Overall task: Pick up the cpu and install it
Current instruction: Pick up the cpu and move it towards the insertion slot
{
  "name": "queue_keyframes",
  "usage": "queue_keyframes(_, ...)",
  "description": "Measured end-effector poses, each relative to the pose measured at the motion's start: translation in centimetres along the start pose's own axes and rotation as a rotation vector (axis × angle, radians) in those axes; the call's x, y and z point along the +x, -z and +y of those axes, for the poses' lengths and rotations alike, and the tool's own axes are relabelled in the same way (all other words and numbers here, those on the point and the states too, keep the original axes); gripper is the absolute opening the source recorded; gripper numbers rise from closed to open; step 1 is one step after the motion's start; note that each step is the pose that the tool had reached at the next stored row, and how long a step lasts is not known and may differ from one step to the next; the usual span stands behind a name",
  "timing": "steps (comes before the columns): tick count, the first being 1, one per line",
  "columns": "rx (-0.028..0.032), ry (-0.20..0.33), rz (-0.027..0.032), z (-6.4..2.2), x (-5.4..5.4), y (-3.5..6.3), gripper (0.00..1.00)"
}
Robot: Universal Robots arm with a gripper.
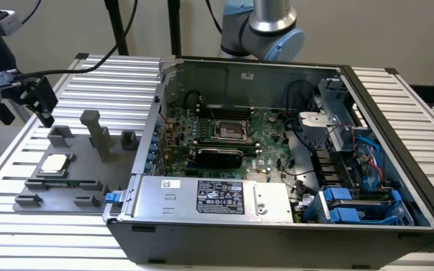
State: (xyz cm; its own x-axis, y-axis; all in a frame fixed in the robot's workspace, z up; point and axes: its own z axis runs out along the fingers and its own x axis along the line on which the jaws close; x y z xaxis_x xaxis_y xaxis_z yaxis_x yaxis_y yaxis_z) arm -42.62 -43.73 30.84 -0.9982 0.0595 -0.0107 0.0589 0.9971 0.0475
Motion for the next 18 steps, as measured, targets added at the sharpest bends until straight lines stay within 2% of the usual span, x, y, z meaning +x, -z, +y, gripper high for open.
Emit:
queue_keyframes(9, -0.0001, 0.000, 0.0000, -0.78, 0.0, -1.61, 0.79)
queue_keyframes(18, 0.0000, 0.000, 0.0000, -0.96, 0.0, -3.24, 0.79)
